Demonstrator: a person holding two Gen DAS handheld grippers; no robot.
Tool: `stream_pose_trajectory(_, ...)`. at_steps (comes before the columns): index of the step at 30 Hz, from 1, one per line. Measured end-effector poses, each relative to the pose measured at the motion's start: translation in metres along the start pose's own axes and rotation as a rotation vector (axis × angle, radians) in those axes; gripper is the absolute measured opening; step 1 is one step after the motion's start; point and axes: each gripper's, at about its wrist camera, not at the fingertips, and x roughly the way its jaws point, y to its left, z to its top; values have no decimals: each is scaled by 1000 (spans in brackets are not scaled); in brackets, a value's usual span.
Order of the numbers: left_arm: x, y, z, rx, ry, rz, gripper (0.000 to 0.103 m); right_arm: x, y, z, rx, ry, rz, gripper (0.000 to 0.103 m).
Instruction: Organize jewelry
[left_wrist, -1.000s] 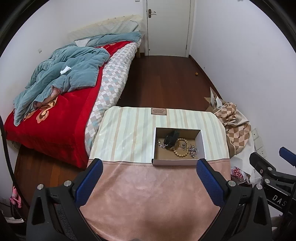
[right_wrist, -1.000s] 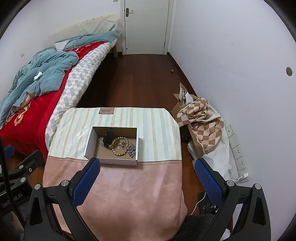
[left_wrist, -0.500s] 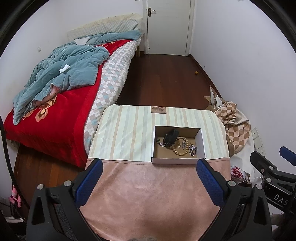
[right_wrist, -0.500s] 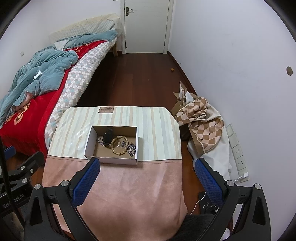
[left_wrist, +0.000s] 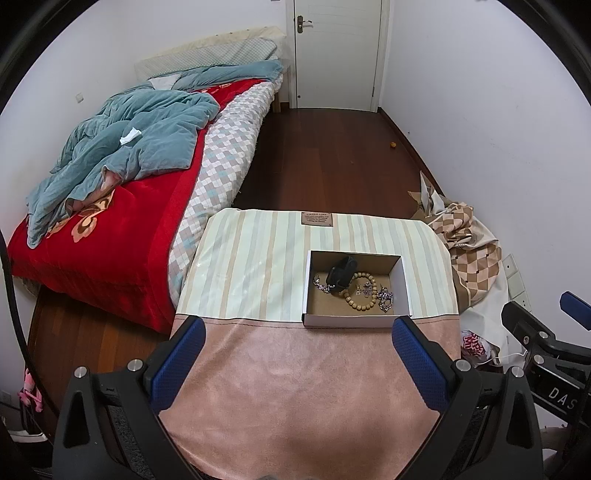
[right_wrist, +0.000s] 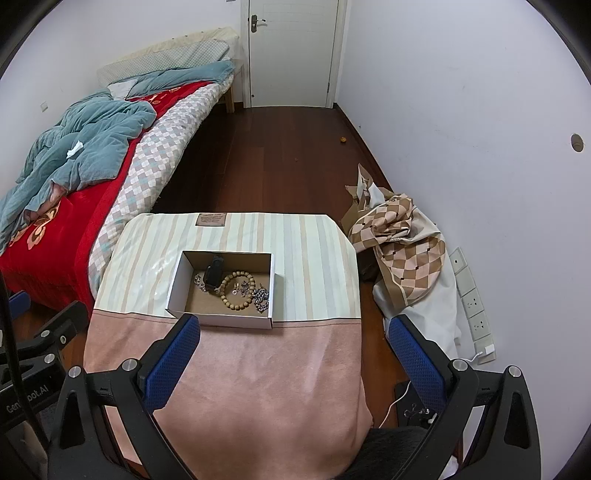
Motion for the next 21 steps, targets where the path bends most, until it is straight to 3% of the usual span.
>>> stream_pose_trajectory(21,-2,3,-5,-18,-5,0,103,1,-2,1,-1,0,2,103)
